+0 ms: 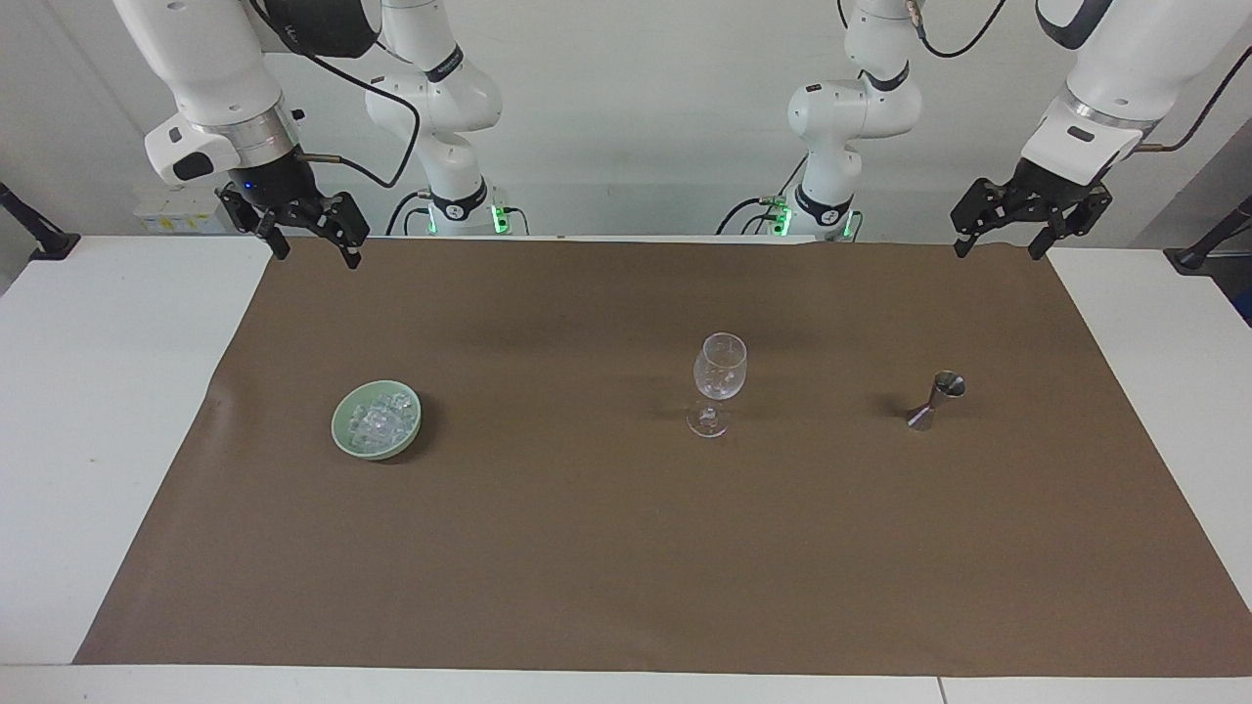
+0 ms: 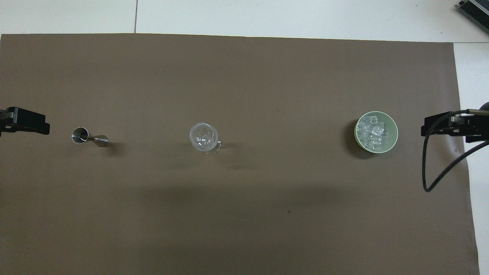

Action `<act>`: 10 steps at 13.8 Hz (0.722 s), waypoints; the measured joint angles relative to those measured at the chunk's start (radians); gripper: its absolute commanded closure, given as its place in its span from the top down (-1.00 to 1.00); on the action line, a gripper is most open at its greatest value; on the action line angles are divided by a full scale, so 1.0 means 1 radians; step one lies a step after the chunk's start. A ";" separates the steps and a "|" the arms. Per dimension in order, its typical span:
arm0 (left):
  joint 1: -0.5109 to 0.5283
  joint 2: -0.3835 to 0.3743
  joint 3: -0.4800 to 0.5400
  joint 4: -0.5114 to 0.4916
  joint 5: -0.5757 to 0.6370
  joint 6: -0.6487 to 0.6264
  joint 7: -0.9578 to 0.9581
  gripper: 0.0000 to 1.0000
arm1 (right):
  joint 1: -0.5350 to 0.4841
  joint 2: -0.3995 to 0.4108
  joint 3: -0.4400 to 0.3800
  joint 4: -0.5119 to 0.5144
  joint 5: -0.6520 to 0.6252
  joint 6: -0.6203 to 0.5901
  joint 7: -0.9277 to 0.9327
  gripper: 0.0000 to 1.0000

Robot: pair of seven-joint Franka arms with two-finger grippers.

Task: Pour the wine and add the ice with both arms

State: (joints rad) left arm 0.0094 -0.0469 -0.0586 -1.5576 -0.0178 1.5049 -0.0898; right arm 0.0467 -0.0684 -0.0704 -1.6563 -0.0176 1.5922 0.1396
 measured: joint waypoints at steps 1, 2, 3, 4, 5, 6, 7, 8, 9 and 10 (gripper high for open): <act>0.000 0.000 0.000 0.000 -0.003 0.001 -0.062 1.00 | 0.000 0.000 0.000 0.000 0.000 0.000 0.000 1.00; 0.000 0.000 0.000 0.000 -0.011 0.001 -0.118 1.00 | 0.000 0.000 0.000 0.000 0.000 0.000 0.000 1.00; 0.002 -0.001 0.001 -0.001 -0.029 0.003 -0.180 1.00 | 0.000 0.000 0.000 0.000 0.000 0.000 0.000 1.00; 0.011 -0.002 0.002 -0.007 -0.055 0.010 -0.242 1.00 | 0.000 0.000 0.000 0.000 0.000 0.000 0.000 1.00; 0.027 -0.005 0.003 -0.020 -0.087 0.028 -0.309 1.00 | 0.000 0.000 0.000 0.000 0.000 0.000 0.000 1.00; 0.048 -0.010 0.004 -0.038 -0.120 0.051 -0.363 1.00 | 0.000 0.000 0.000 0.000 0.000 0.000 0.000 1.00; 0.070 -0.015 0.005 -0.054 -0.147 0.067 -0.393 1.00 | 0.000 0.000 0.000 0.000 0.000 0.000 0.000 1.00; 0.095 -0.022 0.006 -0.070 -0.172 0.076 -0.413 1.00 | 0.000 0.000 0.000 0.000 0.000 0.000 0.000 1.00; 0.115 -0.028 0.007 -0.084 -0.188 0.083 -0.437 1.00 | 0.000 0.000 0.000 0.000 0.000 0.000 0.000 1.00; 0.131 -0.035 0.008 -0.099 -0.201 0.093 -0.470 1.00 | 0.000 0.000 0.000 0.000 0.000 0.000 0.000 1.00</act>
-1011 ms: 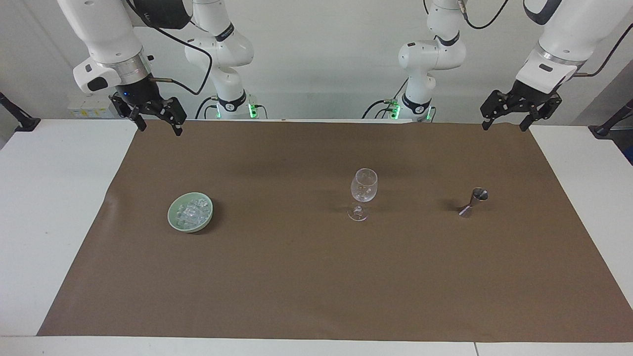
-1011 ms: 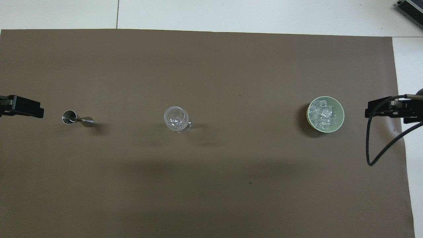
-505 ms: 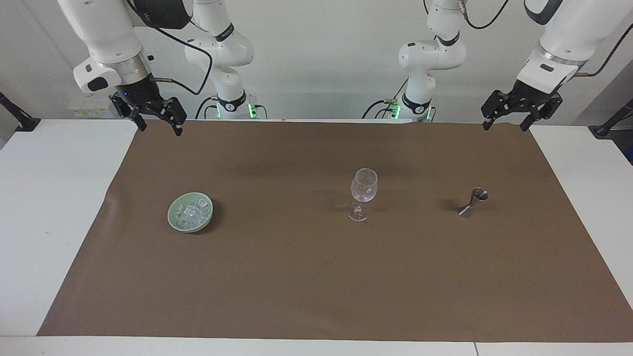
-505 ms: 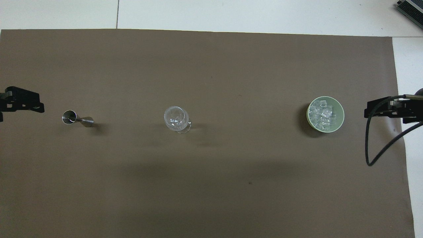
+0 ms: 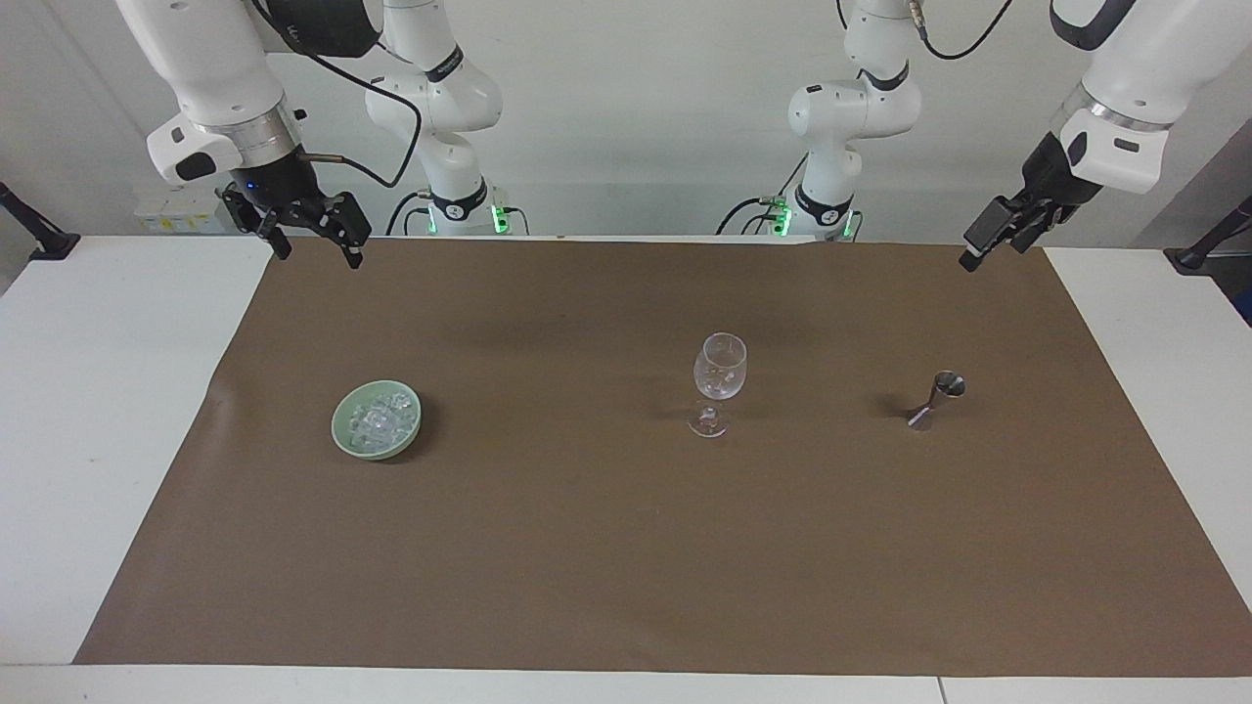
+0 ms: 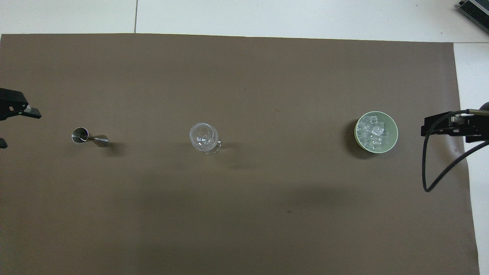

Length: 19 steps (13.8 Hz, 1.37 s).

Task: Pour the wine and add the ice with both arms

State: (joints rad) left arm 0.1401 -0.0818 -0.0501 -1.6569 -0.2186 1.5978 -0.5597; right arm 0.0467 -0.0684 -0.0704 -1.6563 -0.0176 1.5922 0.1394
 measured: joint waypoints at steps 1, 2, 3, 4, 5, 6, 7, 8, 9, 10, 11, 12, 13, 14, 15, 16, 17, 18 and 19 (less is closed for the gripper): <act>0.014 -0.009 0.000 -0.019 -0.011 0.013 -0.035 1.00 | 0.000 0.000 0.000 0.000 0.000 0.000 0.000 1.00; 0.028 -0.018 0.001 -0.040 -0.027 0.029 -0.064 1.00 | 0.000 0.000 0.000 0.000 0.000 0.000 0.000 1.00; 0.045 -0.028 0.001 -0.063 -0.048 0.049 -0.092 1.00 | 0.000 0.000 0.000 0.000 0.000 0.000 0.000 1.00; 0.063 -0.039 0.001 -0.087 -0.064 0.071 -0.118 1.00 | 0.000 0.000 0.000 0.000 0.000 0.000 0.000 1.00; 0.078 -0.049 0.002 -0.109 -0.077 0.089 -0.142 1.00 | 0.000 0.000 0.000 0.000 0.000 0.000 0.000 1.00; 0.092 -0.057 0.002 -0.125 -0.093 0.100 -0.171 1.00 | 0.000 0.000 0.000 0.000 0.000 0.000 0.000 1.00; 0.108 -0.064 0.002 -0.136 -0.123 0.103 -0.199 1.00 | 0.000 0.000 0.000 0.000 0.000 0.000 0.000 1.00; 0.133 -0.071 0.002 -0.148 -0.167 0.107 -0.219 1.00 | 0.000 0.000 0.000 0.000 0.000 0.000 0.000 1.00; 0.160 -0.079 0.002 -0.161 -0.210 0.110 -0.232 1.00 | 0.000 0.000 0.000 0.000 0.000 0.000 0.000 1.00; 0.183 -0.086 0.003 -0.171 -0.239 0.112 -0.248 1.00 | 0.000 0.000 0.000 0.000 0.000 0.000 0.000 1.00; 0.201 -0.092 0.003 -0.181 -0.263 0.113 -0.264 1.00 | 0.000 0.000 0.000 0.000 0.000 0.000 0.000 1.00; 0.219 -0.101 0.003 -0.197 -0.295 0.118 -0.276 1.00 | 0.000 0.000 0.000 0.000 0.000 0.000 0.000 1.00; 0.236 -0.111 0.004 -0.220 -0.323 0.132 -0.285 1.00 | 0.000 0.000 0.000 0.000 0.000 0.000 0.000 1.00; 0.249 -0.122 0.004 -0.249 -0.346 0.150 -0.305 1.00 | 0.000 0.000 0.000 0.000 0.000 0.000 0.000 1.00; 0.257 -0.131 0.004 -0.277 -0.368 0.168 -0.336 1.00 | 0.000 0.000 0.000 0.000 0.000 0.000 0.000 1.00; 0.264 -0.137 0.004 -0.303 -0.392 0.189 -0.375 1.00 | 0.000 0.000 0.000 0.000 0.000 0.000 0.000 1.00; 0.273 -0.140 0.004 -0.326 -0.419 0.210 -0.411 1.00 | 0.000 0.000 0.000 0.000 0.000 0.000 0.000 1.00; 0.280 -0.140 0.005 -0.346 -0.447 0.227 -0.439 1.00 | 0.000 0.000 0.000 0.000 0.000 0.000 0.000 1.00; 0.294 -0.140 0.006 -0.368 -0.482 0.242 -0.471 1.00 | 0.000 0.000 0.000 0.000 0.000 0.000 0.000 1.00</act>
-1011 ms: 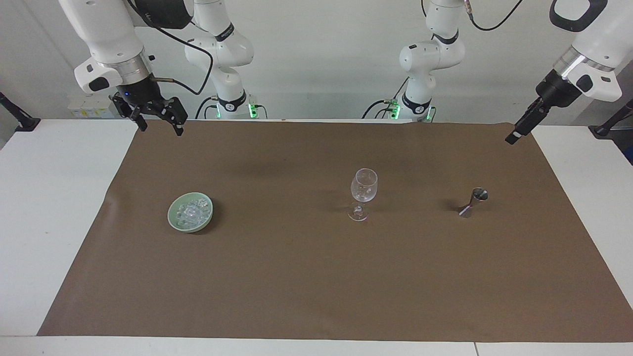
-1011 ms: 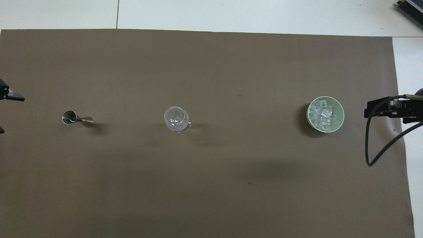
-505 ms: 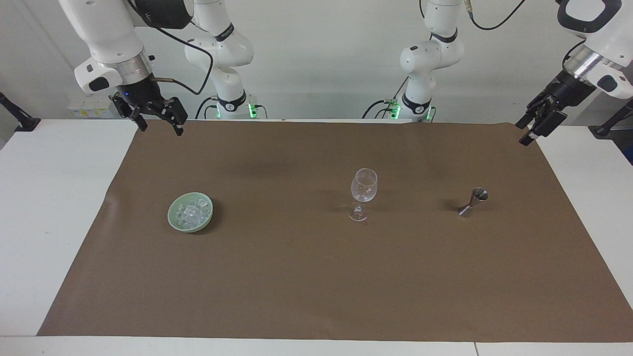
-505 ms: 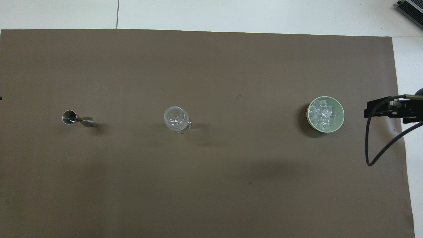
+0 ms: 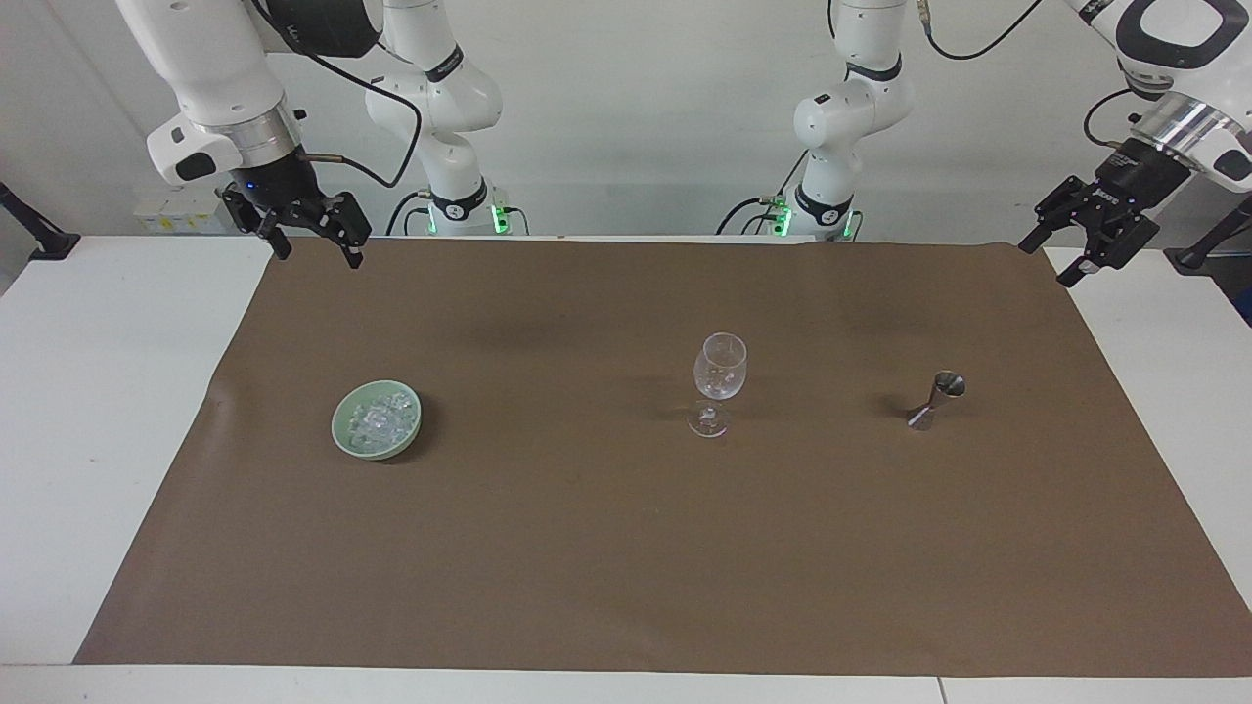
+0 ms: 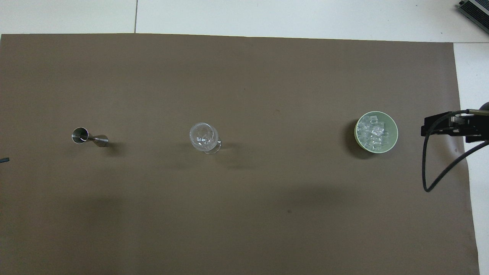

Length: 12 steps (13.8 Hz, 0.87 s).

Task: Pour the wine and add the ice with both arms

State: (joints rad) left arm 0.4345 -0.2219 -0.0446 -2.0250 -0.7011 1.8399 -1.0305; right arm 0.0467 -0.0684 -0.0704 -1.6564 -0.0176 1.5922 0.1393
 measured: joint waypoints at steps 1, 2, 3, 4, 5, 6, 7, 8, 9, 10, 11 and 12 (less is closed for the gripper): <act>0.021 0.001 0.001 -0.022 -0.042 0.012 -0.024 1.00 | 0.000 0.000 0.000 0.000 0.000 0.000 0.000 1.00; 0.044 0.003 0.002 -0.046 -0.086 0.019 -0.039 1.00 | 0.000 0.000 0.000 0.000 0.000 0.000 0.000 1.00; 0.065 0.007 0.002 -0.073 -0.122 0.032 -0.046 1.00 | 0.000 0.000 0.000 0.000 0.000 0.000 0.000 1.00; 0.082 0.011 0.003 -0.100 -0.152 0.050 -0.047 1.00 | 0.000 0.000 0.000 0.000 0.000 0.000 0.000 1.00; 0.091 0.015 0.003 -0.124 -0.180 0.068 -0.047 1.00 | 0.000 0.000 0.000 0.000 0.000 0.000 0.000 1.00; 0.095 0.018 0.003 -0.146 -0.208 0.082 -0.048 1.00 | 0.000 0.000 0.000 0.000 0.000 0.000 0.000 1.00; 0.095 0.020 0.003 -0.166 -0.231 0.099 -0.049 1.00 | 0.000 0.000 0.000 0.000 0.000 0.000 0.000 1.00; 0.095 0.024 0.002 -0.183 -0.249 0.115 -0.051 1.00 | 0.000 0.000 0.000 0.000 0.000 0.000 0.000 1.00; 0.095 0.028 0.001 -0.199 -0.268 0.129 -0.053 1.00 | 0.000 0.000 0.000 0.000 0.000 0.000 0.000 1.00; 0.095 0.035 0.000 -0.214 -0.286 0.141 -0.054 1.00 | 0.000 0.000 0.000 0.000 0.000 0.000 0.000 1.00; 0.095 0.045 -0.001 -0.228 -0.303 0.155 -0.054 1.00 | 0.000 0.000 0.000 0.000 0.000 0.000 0.000 1.00; 0.095 0.056 -0.002 -0.241 -0.316 0.169 -0.054 1.00 | 0.000 0.000 0.000 0.000 0.000 0.000 0.000 1.00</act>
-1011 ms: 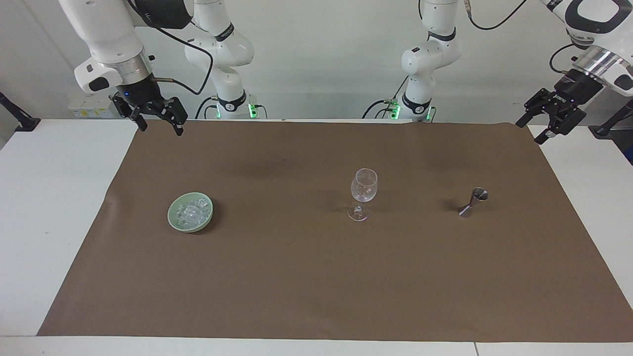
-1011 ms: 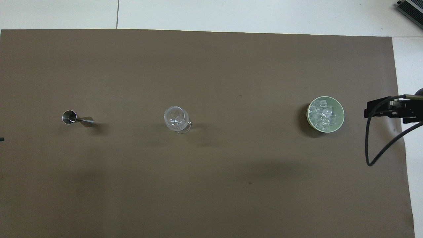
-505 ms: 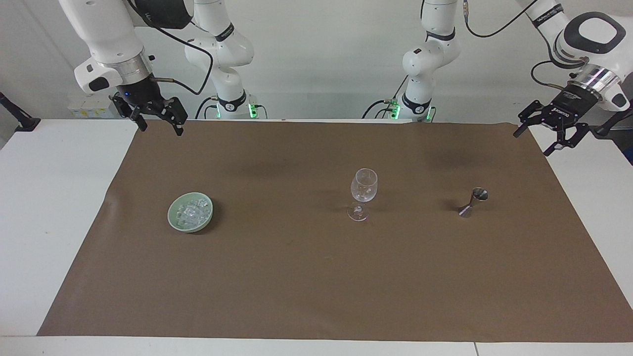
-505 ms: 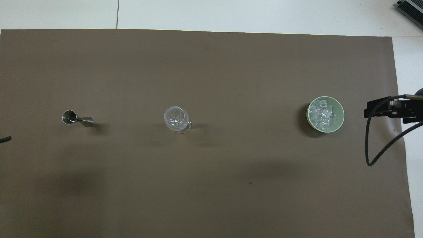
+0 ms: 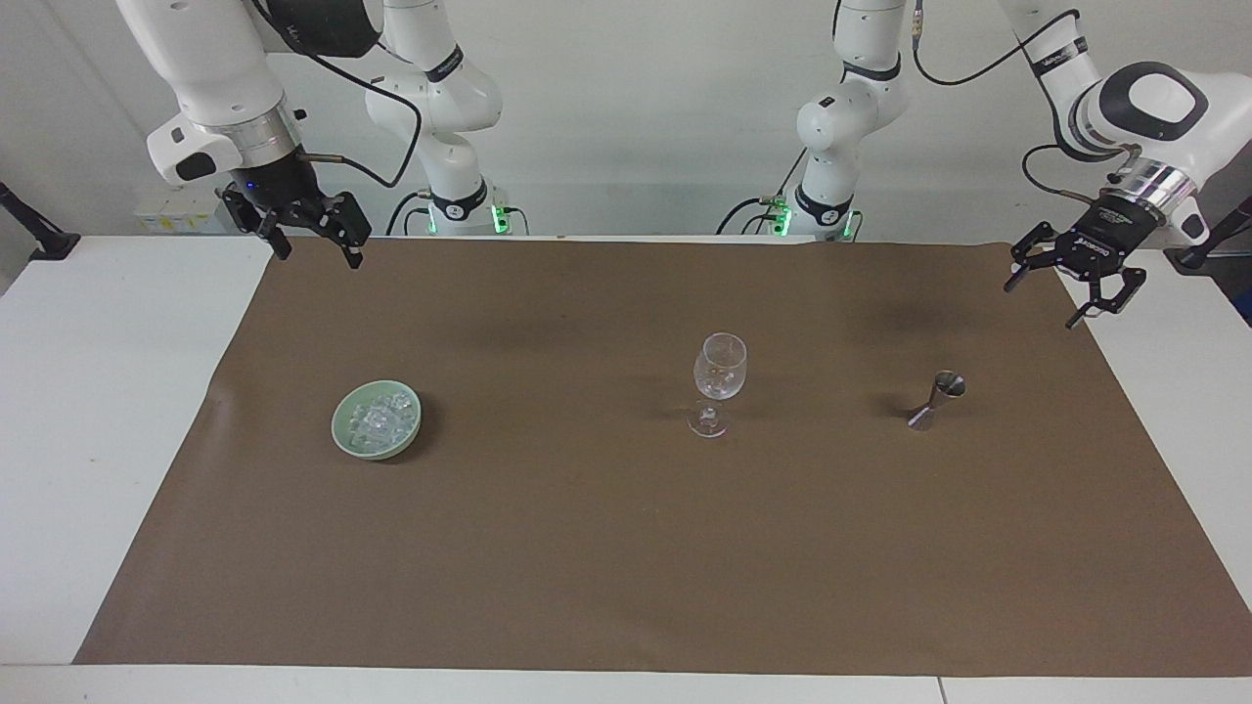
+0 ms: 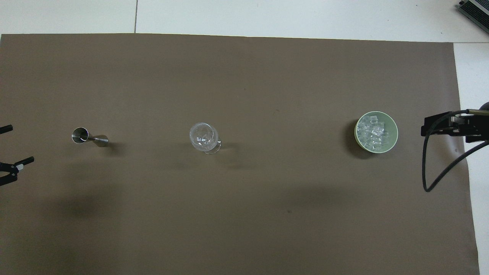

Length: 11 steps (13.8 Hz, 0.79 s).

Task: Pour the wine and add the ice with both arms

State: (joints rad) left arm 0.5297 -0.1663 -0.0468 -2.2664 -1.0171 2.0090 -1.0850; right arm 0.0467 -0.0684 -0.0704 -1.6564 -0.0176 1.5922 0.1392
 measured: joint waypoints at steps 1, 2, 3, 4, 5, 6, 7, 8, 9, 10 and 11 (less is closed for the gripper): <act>0.000 0.010 -0.001 -0.012 -0.012 0.007 0.000 1.00 | 0.000 0.000 0.000 0.000 0.000 0.000 0.000 1.00; 0.000 0.018 -0.002 -0.022 -0.026 0.013 0.002 1.00 | 0.000 0.000 0.000 0.000 0.000 0.000 0.000 1.00; 0.000 0.026 -0.003 -0.033 -0.042 0.020 0.010 1.00 | 0.000 0.000 0.000 0.000 0.000 0.000 0.000 1.00; 0.000 0.030 -0.004 -0.047 -0.063 0.027 0.030 1.00 | 0.000 0.000 0.000 0.000 0.000 0.000 0.000 1.00; -0.001 0.032 -0.006 -0.064 -0.086 0.036 0.058 1.00 | 0.000 0.000 0.000 0.000 0.000 0.000 0.000 1.00; -0.001 0.033 -0.007 -0.084 -0.108 0.043 0.093 1.00 | 0.000 0.000 0.000 0.000 0.000 0.000 0.000 1.00; -0.001 0.035 -0.008 -0.105 -0.126 0.052 0.131 1.00 | 0.000 0.000 0.000 0.000 0.000 0.000 0.000 1.00; -0.001 0.037 -0.008 -0.123 -0.143 0.057 0.166 1.00 | 0.000 0.000 0.000 0.000 0.000 0.000 0.000 1.00; -0.001 0.042 -0.008 -0.140 -0.165 0.059 0.204 1.00 | 0.000 0.000 0.000 0.000 0.000 0.000 0.000 1.00; -0.001 0.052 -0.008 -0.154 -0.192 0.061 0.241 1.00 | 0.000 0.000 0.000 0.000 0.000 0.000 0.000 1.00; -0.001 0.068 -0.008 -0.166 -0.223 0.063 0.276 1.00 | 0.000 0.000 0.000 0.000 0.000 0.000 0.000 1.00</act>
State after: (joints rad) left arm 0.5290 -0.0983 -0.0549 -2.4321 -1.2398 2.0724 -0.8092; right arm 0.0467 -0.0684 -0.0704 -1.6564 -0.0176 1.5922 0.1392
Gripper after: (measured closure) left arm 0.000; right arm 0.000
